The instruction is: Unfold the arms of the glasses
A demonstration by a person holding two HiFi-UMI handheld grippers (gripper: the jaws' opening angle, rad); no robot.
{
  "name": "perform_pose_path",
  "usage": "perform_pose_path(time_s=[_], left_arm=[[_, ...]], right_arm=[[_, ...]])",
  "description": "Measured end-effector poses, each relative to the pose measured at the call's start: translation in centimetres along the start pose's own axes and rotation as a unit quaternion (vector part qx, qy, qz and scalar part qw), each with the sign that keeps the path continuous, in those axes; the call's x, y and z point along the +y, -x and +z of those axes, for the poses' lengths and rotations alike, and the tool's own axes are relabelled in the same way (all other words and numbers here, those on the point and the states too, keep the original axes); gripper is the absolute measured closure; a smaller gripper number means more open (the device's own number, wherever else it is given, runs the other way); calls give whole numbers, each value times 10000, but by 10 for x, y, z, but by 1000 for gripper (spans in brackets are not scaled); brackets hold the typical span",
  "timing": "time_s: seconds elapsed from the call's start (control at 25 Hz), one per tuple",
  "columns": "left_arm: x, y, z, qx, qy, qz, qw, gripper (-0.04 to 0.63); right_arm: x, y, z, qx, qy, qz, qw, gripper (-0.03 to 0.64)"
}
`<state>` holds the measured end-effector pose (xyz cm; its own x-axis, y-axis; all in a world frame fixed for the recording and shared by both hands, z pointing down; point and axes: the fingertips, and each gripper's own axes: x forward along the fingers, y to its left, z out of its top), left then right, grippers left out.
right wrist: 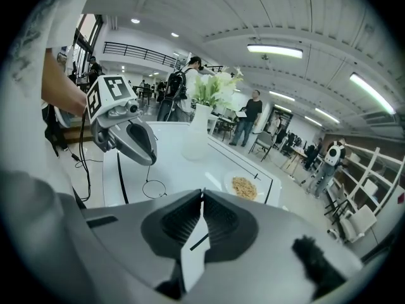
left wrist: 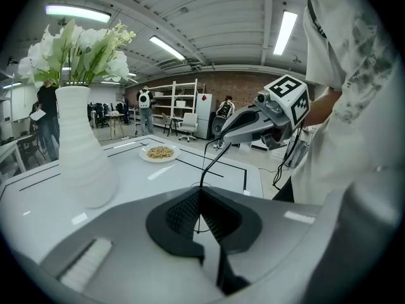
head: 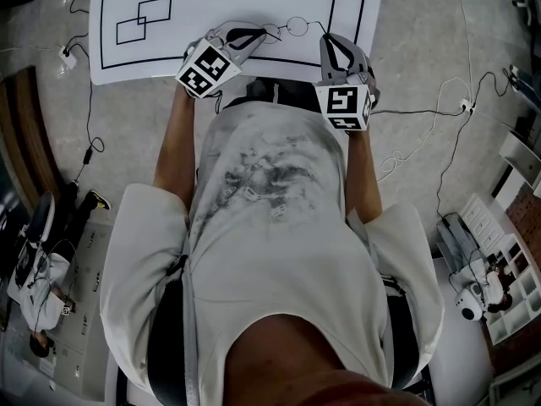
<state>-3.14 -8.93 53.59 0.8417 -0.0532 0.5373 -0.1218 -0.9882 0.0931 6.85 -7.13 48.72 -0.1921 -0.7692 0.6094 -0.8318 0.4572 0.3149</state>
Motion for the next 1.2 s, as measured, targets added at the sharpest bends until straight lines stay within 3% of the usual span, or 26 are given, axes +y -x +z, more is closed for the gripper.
perform_pose_path(time_s=[1.2], left_arm=[[2, 1, -4, 21, 91, 174, 9998, 588]], right_arm=[[1, 3, -3, 20, 56, 24, 10000, 594]])
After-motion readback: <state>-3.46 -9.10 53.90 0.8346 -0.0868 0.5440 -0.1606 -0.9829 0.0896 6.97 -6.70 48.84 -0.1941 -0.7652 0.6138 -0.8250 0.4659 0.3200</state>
